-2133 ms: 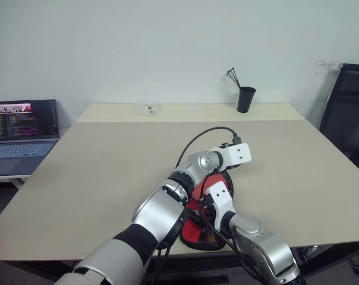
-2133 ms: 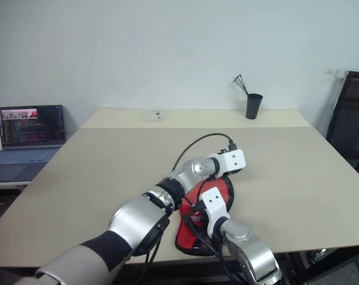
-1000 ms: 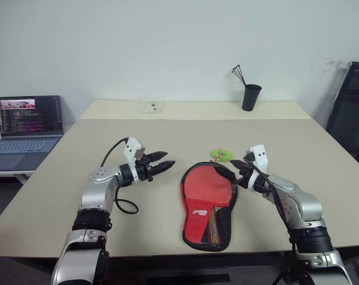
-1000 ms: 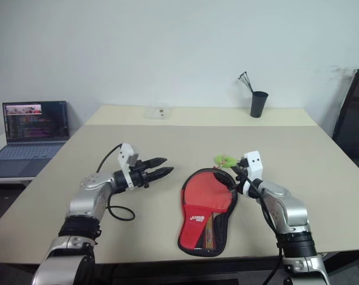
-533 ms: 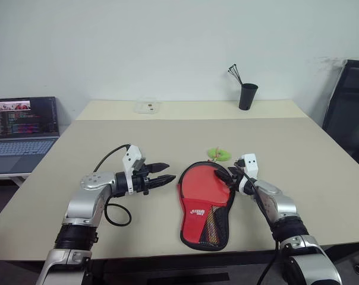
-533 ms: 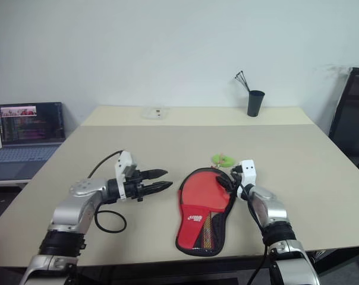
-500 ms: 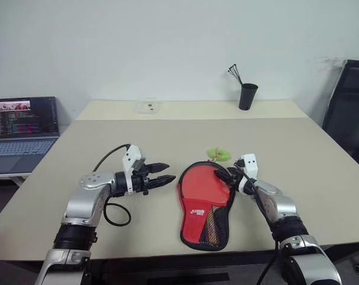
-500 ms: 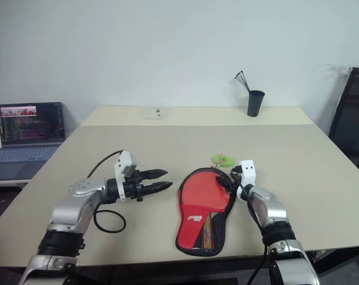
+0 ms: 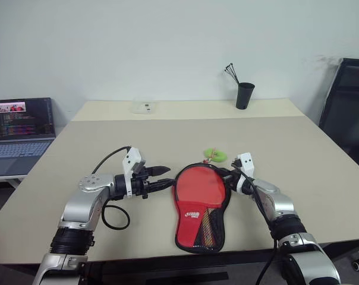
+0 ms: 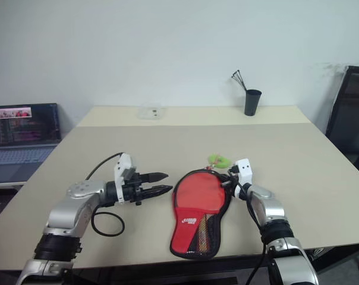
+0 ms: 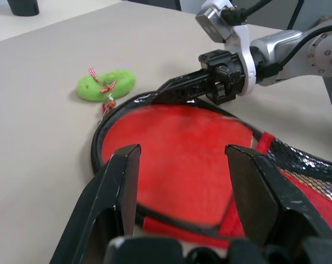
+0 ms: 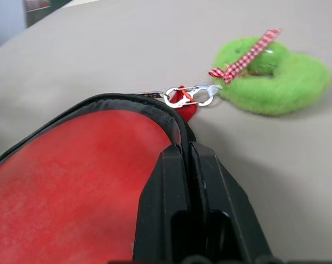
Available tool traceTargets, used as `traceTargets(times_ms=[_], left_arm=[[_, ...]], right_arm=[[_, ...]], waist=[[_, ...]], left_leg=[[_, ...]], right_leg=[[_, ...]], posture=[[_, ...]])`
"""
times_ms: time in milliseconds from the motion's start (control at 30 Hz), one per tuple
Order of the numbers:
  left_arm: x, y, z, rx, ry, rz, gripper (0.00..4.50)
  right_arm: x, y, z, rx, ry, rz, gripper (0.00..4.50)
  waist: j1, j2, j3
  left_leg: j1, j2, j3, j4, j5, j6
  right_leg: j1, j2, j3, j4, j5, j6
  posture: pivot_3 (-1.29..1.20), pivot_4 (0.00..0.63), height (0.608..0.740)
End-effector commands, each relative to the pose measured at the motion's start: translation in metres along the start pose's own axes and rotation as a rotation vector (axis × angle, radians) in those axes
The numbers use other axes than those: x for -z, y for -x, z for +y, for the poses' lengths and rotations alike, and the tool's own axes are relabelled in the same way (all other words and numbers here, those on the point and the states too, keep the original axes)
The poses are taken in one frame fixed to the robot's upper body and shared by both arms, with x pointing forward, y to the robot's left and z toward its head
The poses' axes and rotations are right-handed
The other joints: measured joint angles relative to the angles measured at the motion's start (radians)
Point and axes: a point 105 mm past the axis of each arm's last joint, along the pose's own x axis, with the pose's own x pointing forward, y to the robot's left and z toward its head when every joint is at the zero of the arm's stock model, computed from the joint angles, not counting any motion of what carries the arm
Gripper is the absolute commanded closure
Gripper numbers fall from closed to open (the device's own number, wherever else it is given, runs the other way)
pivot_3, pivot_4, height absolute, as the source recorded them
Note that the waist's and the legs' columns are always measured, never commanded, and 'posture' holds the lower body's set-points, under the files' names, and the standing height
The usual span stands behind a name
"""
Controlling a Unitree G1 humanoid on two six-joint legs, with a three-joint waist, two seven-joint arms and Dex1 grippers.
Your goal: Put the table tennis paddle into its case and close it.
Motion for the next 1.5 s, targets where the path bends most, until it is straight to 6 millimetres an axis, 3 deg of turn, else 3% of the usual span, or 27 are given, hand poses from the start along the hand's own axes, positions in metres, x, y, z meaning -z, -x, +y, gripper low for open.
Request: traceTargets(times_ms=[33, 267, 433, 567, 767, 900, 1000, 1133, 1233, 1500], left_arm=[[-0.01, 0.0, -0.005, 0.021, -0.041, -0.014, 1.83], [-0.007, -0.002, -0.004, 0.017, -0.042, -0.01, 1.83], [-0.006, -0.002, -0.001, 0.004, -0.045, -0.008, 1.83], [-0.003, -0.003, -0.002, 0.004, -0.044, -0.004, 1.83], [0.0, -0.003, -0.001, -0.003, -0.042, -0.001, 1.83], [0.003, -0.007, 0.0, 0.009, -0.055, 0.013, 1.83], [0.005, -0.015, 0.001, 0.029, -0.066, 0.023, 1.83], [0.013, -0.031, 0.0, 0.085, -0.082, 0.058, 1.83], [0.019, -0.049, 0.003, 0.103, -0.092, 0.073, 1.83], [0.04, -0.073, 0.005, 0.104, -0.053, 0.104, 1.83]], right_arm=[[-0.015, -0.011, 0.022, -0.106, 0.033, -0.028, 4.47], [-0.015, -0.017, 0.023, -0.103, 0.062, -0.01, 4.47], [-0.006, -0.014, 0.007, -0.012, 0.073, 0.024, 4.47], [-0.003, -0.007, -0.007, 0.06, 0.067, 0.04, 3.41], [0.002, 0.015, -0.006, 0.018, 0.089, 0.073, 1.41], [-0.006, 0.04, 0.01, -0.072, 0.092, 0.074, 0.23], [-0.024, 0.055, 0.018, -0.107, 0.065, 0.025, 0.23], [-0.048, 0.061, 0.015, -0.069, 0.02, -0.044, 0.23], [-0.069, 0.053, 0.012, -0.033, -0.015, -0.114, 0.11], [-0.093, 0.014, 0.007, 0.04, 0.033, -0.17, 0.11]], waist=[[0.0, 0.0, 0.0], [0.003, 0.0, 0.0], [0.007, 0.0, 0.0], [0.009, 0.0, 0.0], [0.013, 0.001, 0.0], [0.014, 0.001, 0.0], [0.014, 0.001, 0.001], [0.013, 0.001, 0.001], [0.013, 0.001, 0.001], [0.011, 0.001, 0.001]], left_leg=[[0.0, 0.0, 0.0, 0.0, 0.0, 0.0], [-0.002, 0.0, -0.001, 0.0, 0.0, 0.0], [-0.002, 0.0, -0.001, 0.0, 0.0, 0.0], [-0.003, 0.0, -0.001, 0.001, 0.0, 0.0], [-0.004, -0.001, -0.001, 0.001, 0.0, 0.0], [-0.006, -0.001, -0.001, 0.001, 0.0, 0.0], [-0.006, -0.001, -0.002, 0.001, 0.0, 0.0], [-0.005, -0.002, -0.001, 0.002, 0.0, 0.0], [-0.004, -0.002, 0.0, 0.001, 0.0, 0.0], [-0.007, -0.002, 0.001, 0.001, 0.0, 0.0]], right_leg=[[0.0, 0.0, 0.0, 0.0, 0.0, 0.0], [0.0, -0.001, -0.001, 0.0, 0.0, 0.0], [0.0, -0.002, -0.001, -0.001, 0.002, -0.003], [0.0, -0.002, -0.001, 0.0, 0.002, -0.003], [0.0, -0.002, -0.002, -0.002, 0.002, -0.003], [-0.001, -0.002, -0.003, -0.002, 0.002, -0.003], [-0.001, -0.002, -0.003, -0.002, -0.001, 0.001], [0.0, -0.002, -0.003, -0.001, -0.001, 0.001], [-0.001, -0.001, -0.003, -0.001, -0.001, 0.001], [-0.002, -0.001, -0.003, -0.002, 0.0, 0.0]], posture=[[0.0, 0.15, 0.74], [0.0, 0.15, 0.74], [0.0, 0.15, 0.74], [0.0, 0.15, 0.74], [0.0, 0.15, 0.74], [0.0, 0.15, 0.74], [0.0, 0.15, 0.74], [0.0, 0.15, 0.74], [0.0, 0.15, 0.74], [0.0, 0.15, 0.74]])
